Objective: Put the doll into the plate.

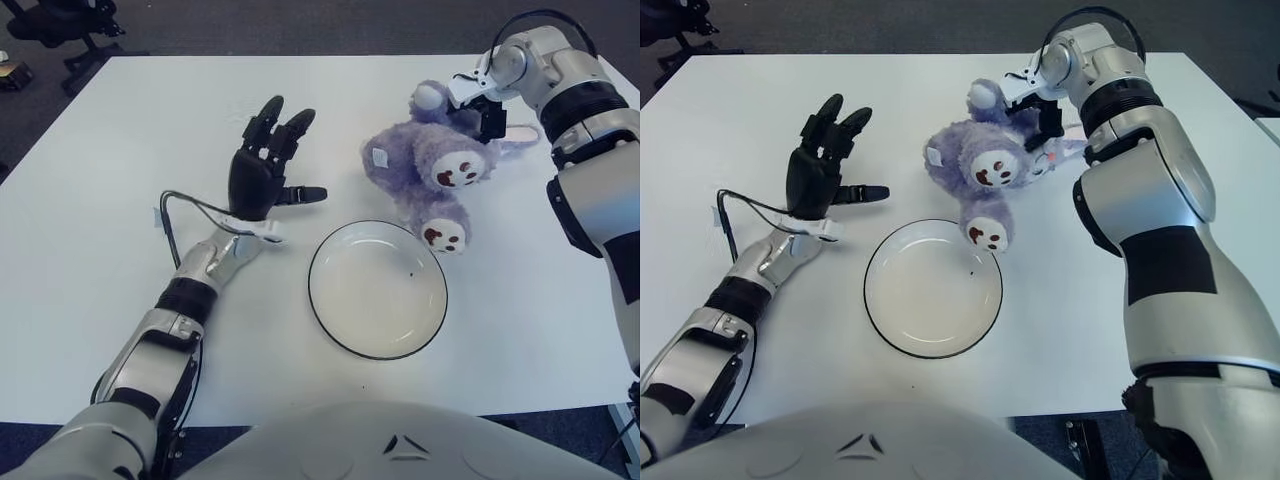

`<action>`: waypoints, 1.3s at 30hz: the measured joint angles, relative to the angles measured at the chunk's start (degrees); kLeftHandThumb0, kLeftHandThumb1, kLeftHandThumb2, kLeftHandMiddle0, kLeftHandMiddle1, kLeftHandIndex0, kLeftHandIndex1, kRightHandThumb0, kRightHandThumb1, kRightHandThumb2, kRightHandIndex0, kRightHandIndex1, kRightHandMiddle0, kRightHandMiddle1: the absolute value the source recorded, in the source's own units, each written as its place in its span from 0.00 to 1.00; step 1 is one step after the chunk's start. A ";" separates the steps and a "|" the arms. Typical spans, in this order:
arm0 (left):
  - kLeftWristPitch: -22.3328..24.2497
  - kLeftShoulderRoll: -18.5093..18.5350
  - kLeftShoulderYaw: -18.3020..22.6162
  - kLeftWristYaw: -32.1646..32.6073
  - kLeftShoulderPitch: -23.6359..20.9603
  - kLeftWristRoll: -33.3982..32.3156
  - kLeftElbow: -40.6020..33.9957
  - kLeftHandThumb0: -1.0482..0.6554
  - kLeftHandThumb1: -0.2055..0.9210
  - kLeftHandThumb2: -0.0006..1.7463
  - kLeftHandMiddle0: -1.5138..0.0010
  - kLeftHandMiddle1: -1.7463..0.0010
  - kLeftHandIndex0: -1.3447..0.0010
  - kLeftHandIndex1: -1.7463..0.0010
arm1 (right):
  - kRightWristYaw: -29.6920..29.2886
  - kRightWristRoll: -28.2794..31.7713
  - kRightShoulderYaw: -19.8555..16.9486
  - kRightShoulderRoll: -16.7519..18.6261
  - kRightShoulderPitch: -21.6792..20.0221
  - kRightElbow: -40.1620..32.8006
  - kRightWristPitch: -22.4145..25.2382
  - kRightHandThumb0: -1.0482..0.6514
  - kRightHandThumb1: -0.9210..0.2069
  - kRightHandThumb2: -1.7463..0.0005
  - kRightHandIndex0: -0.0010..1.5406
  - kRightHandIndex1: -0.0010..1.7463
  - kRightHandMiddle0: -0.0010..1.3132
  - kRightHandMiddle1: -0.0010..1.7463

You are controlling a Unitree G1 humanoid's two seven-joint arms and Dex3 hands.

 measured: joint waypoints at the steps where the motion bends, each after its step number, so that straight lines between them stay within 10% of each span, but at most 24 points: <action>1: -0.04 0.04 -0.26 -0.31 -0.47 -0.12 0.25 0.25 0.94 0.00 0.90 1.00 0.93 0.89 | 0.19 0.03 -0.13 0.00 0.00 0.01 0.04 0.38 0.30 0.49 0.58 1.00 0.37 0.94; 15: -1.12 0.58 -3.75 -3.70 -5.11 -0.57 4.45 0.21 0.96 0.01 0.93 1.00 0.95 0.95 | 1.51 1.55 -2.14 0.07 0.00 0.03 0.35 0.38 0.28 0.52 0.55 1.00 0.37 0.93; 39: -5.29 -5.20 -11.57 8.64 -14.39 1.81 16.43 0.23 0.99 0.00 0.89 0.99 0.92 0.97 | 3.68 3.71 -5.68 0.04 -0.01 0.03 0.04 0.38 0.28 0.51 0.51 1.00 0.34 0.95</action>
